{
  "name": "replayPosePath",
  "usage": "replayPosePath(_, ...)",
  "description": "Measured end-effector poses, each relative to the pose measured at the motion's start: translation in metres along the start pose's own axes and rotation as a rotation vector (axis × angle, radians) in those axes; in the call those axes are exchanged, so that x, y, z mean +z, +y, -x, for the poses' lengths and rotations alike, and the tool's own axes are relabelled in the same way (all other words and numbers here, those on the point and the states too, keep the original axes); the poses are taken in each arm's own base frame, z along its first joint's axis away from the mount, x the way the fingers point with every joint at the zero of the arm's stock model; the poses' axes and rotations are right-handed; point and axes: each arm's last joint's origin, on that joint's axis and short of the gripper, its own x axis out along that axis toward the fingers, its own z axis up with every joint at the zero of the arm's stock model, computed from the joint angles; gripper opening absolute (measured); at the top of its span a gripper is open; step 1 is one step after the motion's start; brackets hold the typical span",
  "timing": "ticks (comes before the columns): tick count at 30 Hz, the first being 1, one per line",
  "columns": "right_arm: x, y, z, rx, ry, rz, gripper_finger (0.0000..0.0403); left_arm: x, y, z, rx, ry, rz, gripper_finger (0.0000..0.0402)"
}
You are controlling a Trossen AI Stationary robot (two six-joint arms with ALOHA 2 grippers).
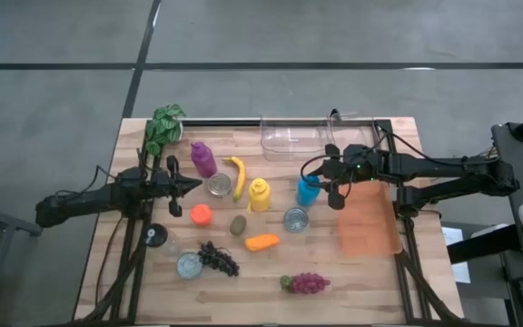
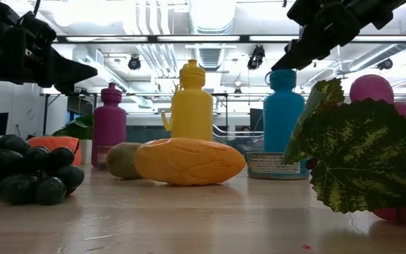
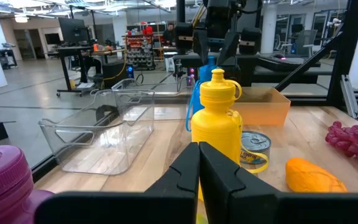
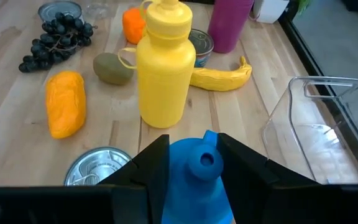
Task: Pick & Place Food Item
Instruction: Put the blue water bottle into the right transparent bin
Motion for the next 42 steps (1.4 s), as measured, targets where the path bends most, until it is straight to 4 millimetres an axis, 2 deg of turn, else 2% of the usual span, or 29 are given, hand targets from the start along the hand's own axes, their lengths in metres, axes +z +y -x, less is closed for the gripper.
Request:
replayPosePath(12,-0.001,0.0,0.0,0.005,0.011,-0.003,0.0057,0.0,0.0,0.0,0.0,0.0,0.0,0.0015)
replayPosePath(25,0.001,0.0,0.006,-0.002,0.0,-0.014,0.0061,0.0,0.0,0.0,0.0,0.0,0.0,0.0015)
replayPosePath(33,0.034,-0.005,0.034,-0.087,-0.056,-0.06,0.0059,0.0,0.0,0.0,0.0,0.0,0.0,0.0015)
replayPosePath(42,0.075,-0.018,0.081,-0.361,-0.043,-0.179,0.0059,0.0,0.0,0.0,0.0,0.0,0.0,0.0015)
